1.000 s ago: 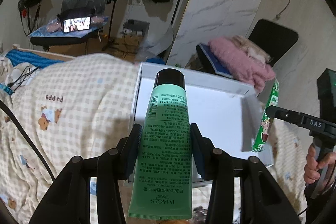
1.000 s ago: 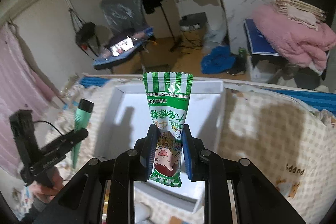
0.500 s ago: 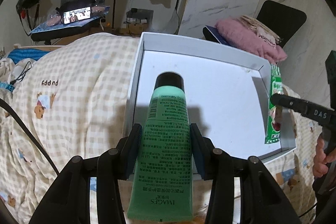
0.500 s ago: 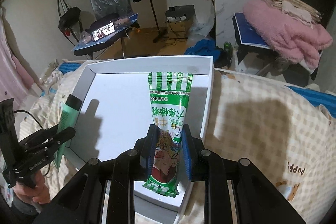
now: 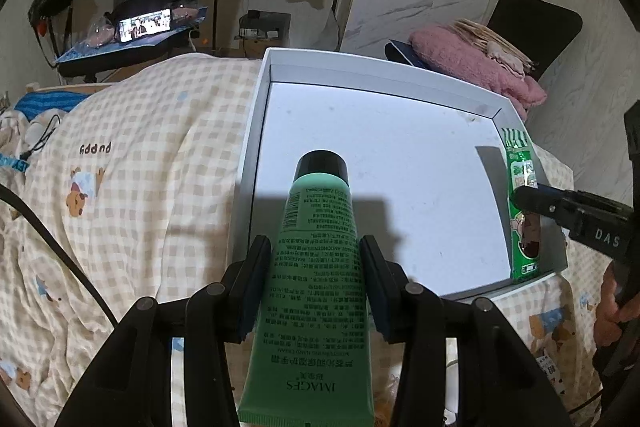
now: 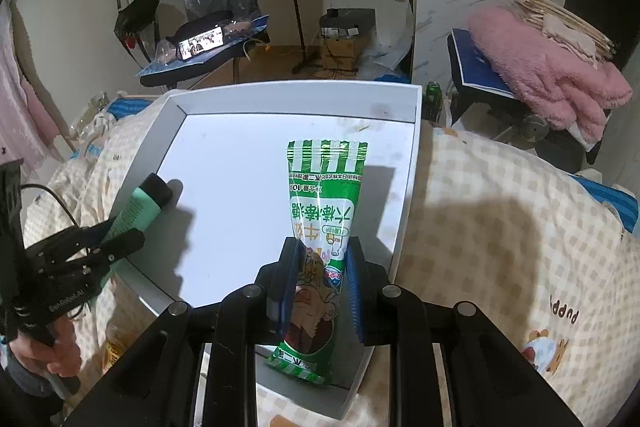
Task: Organize objects
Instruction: 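Carry the pouch and tube over the white box with both tools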
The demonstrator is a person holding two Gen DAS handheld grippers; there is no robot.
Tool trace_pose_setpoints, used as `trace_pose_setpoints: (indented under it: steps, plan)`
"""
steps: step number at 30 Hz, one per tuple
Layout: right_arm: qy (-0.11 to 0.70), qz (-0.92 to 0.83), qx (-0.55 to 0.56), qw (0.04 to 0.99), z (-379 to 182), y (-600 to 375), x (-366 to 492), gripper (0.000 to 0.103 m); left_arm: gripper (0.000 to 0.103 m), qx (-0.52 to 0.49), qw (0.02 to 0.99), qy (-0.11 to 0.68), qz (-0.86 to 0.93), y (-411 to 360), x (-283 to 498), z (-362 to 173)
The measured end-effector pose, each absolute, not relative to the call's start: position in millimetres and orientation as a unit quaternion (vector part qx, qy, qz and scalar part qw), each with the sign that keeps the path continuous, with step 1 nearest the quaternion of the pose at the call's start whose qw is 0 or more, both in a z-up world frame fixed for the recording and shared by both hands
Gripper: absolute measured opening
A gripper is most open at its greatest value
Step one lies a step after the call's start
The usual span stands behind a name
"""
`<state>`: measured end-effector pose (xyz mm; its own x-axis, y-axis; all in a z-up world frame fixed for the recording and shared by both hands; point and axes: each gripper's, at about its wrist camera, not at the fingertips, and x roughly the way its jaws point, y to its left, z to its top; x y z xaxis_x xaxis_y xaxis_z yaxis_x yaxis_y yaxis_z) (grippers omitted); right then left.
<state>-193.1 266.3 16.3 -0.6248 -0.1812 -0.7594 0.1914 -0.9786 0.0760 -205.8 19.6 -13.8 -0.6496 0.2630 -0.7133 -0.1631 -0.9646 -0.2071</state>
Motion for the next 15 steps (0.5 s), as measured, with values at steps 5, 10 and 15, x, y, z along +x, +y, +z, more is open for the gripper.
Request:
trace_pose_setpoints:
  steps: [5,10,15]
  plan:
    - [0.013,-0.906,0.41,0.099,14.7,264.9,-188.6,0.025,0.049,-0.404,0.115,-0.069,0.905,16.6,-202.3,-15.3]
    - [0.023,-0.912,0.4,0.09,11.3,261.3,-188.8,0.025,0.049,-0.402,0.117,-0.073,0.905,14.1,-201.0,-16.0]
    - [0.032,-0.922,0.375,0.09,8.6,258.9,-184.3,0.025,0.05,-0.402,0.136,-0.108,0.899,5.1,-200.7,-16.9]
